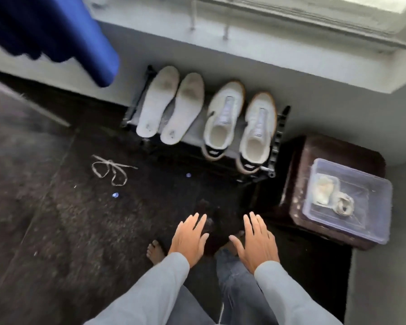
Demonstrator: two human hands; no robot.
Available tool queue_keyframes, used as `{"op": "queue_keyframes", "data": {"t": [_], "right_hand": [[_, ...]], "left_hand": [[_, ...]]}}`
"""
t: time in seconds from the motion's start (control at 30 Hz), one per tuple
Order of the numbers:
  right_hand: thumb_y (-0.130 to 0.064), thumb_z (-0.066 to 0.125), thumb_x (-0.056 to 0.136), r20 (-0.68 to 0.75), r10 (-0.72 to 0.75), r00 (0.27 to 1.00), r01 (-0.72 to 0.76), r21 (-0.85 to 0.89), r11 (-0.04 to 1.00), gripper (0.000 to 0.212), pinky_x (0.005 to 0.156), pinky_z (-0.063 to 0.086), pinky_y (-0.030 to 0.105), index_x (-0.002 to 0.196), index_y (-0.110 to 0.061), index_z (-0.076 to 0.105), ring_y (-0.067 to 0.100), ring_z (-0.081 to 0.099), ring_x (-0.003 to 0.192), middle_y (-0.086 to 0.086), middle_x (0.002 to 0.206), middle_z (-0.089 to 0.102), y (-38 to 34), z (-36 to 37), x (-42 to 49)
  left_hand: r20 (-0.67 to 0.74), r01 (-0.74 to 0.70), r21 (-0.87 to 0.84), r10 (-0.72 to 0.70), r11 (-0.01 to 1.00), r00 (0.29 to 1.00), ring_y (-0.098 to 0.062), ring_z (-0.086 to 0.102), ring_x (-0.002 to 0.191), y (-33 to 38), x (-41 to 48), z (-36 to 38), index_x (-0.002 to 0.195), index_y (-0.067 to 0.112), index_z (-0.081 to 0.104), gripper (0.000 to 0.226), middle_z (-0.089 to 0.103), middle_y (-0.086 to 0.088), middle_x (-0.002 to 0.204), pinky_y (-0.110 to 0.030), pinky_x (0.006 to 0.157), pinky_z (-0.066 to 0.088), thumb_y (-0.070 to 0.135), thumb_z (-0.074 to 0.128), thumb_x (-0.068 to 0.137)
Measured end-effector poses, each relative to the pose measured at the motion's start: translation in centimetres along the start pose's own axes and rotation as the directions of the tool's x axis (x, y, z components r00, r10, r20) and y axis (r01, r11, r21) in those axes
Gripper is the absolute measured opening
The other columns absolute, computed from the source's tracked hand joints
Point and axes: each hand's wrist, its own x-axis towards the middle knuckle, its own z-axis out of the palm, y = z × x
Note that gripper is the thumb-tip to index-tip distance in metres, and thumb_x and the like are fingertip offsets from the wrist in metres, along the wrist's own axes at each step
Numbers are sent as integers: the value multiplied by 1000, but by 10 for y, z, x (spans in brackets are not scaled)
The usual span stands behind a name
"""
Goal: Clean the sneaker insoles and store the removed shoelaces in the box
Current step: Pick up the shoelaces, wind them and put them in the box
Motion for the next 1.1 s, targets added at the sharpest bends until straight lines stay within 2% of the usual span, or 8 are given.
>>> {"op": "queue_keyframes", "data": {"t": [0.07,0.37,0.43,0.5,0.57,0.83,1.0,1.1], "right_hand": [[-69,-6,92,26,-43,999,44,-55,997,98,85,59,39,133,-11,61,26,54,131,8,140,59,-34,5,1],[-66,-5,94,51,-208,977,214,-212,953,98,73,61,40,125,-7,66,29,60,124,10,128,67,-223,34,27],[-67,3,95,43,-227,973,231,-200,952,90,83,59,41,134,-9,59,27,52,134,8,138,60,-271,33,38],[-63,21,98,51,-291,955,295,-202,934,74,102,48,39,150,-13,38,23,28,148,4,155,40,-312,30,49],[-57,30,100,76,-346,935,354,-170,920,68,110,40,37,155,-16,25,20,15,152,1,162,26,-348,31,66],[-50,36,102,140,-474,870,490,-125,863,61,112,37,40,152,-16,28,20,18,151,1,159,30,-464,57,168],[-47,41,101,181,-471,863,493,-102,864,56,112,37,44,148,-17,34,21,30,143,2,152,39,-516,119,280],[-43,44,100,180,-468,865,493,-129,861,49,103,44,42,141,-15,41,26,40,133,6,142,48,-536,174,361]], "left_hand": [[-6,89,-46,-90,995,996,-18,13,157,-48,-21,0,161,26,13,57,18,1,169,-36,128,10,40,29,108],[0,337,-246,-347,909,938,-18,12,157,-262,-89,-15,160,27,19,54,18,2,169,-39,127,8,39,31,108],[-8,366,-284,-384,886,923,-18,15,156,-303,-93,-21,159,27,23,53,22,1,168,-40,126,9,39,32,108],[-18,381,-321,-408,867,913,-18,18,155,-337,-91,-26,158,27,26,52,25,2,167,-41,127,11,38,33,108],[-40,392,-363,-434,845,900,-17,21,154,-367,-83,-29,157,27,29,51,29,2,165,-42,126,13,38,34,108],[-166,379,-490,-511,785,843,-22,43,144,-452,-4,-37,149,21,47,46,48,-3,154,-44,121,32,34,48,105],[-311,327,-493,-514,807,800,-29,68,116,-514,97,2,131,12,66,39,70,-11,129,-46,99,54,25,68,94],[-342,274,-478,-464,834,817,-27,68,114,-552,172,36,132,13,65,40,69,-9,127,-49,99,56,29,61,95]]}}
